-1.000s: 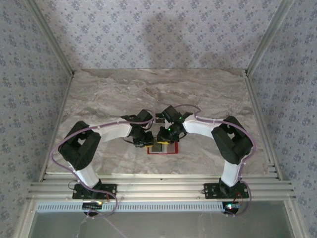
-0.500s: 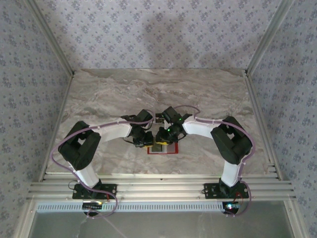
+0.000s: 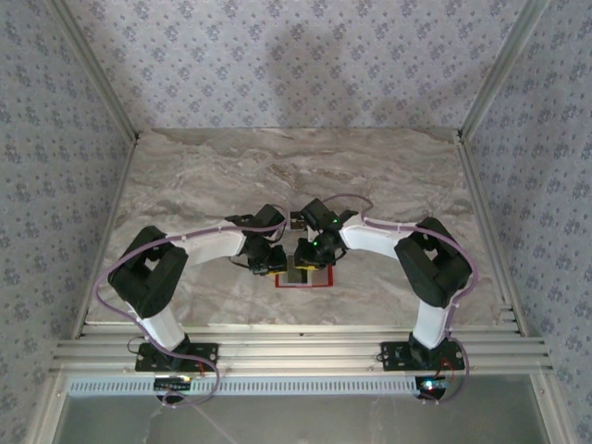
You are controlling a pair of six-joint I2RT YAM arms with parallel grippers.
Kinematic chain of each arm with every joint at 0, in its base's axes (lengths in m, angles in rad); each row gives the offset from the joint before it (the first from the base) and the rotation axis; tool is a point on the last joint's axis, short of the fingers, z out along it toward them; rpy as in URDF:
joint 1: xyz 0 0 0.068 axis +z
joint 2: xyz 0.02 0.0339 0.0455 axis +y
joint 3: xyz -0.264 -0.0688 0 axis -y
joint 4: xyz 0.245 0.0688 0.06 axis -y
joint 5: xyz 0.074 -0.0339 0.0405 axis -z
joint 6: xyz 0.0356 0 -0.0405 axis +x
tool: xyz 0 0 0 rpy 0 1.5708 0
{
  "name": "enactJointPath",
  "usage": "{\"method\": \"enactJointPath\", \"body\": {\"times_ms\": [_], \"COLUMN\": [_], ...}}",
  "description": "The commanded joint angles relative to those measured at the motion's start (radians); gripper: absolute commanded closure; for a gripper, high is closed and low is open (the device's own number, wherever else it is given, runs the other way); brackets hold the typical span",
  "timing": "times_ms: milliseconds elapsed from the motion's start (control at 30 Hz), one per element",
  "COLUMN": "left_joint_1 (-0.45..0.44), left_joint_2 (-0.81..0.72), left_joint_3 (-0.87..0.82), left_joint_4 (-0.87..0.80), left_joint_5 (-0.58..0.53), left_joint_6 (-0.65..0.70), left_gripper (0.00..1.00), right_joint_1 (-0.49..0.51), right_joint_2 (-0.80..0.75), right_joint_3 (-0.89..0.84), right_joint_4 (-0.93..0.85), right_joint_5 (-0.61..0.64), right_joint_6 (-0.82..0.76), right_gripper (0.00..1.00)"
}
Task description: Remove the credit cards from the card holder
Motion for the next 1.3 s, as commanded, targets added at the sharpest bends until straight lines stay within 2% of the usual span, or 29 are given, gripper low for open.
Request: {"method": "enactJointPath", "body": {"times_ms": [0,233,533,1267], "left_joint_1": [0.000,0.001,0.000,-0.001], "left_joint_2": [-0.027,-0.044,0.017,0.089], "left_joint_3": [-0.006,0.048,0.129,0.083], "left_joint_4": [-0.031,-0.058,-0.077,-0.104], "left_joint_5": [-0.008,-0.024,-0.019,-0.010], "left_joint_6": [-0.010,-0.003,0.023,0.050], "left_gripper": [0.77,0.77,0.76,0.76], "right_joint_1": [-0.003,-0.030,-0.074,-0.089], "right_joint_2": [-0.038,-0.130,-0.172,-0.090], "right_joint_3": [0.007,-0.040,-0.120,-0.177], "right_joint_4": [-0.052,0.012,0.041,0.167], "right_joint_5": [0.025,-0.032,-0.053,-0.127], "right_joint_6": [-0.015,0.014,0.015,-0.005], "right_gripper": [0.73,0.73,0.73,0.73]}}
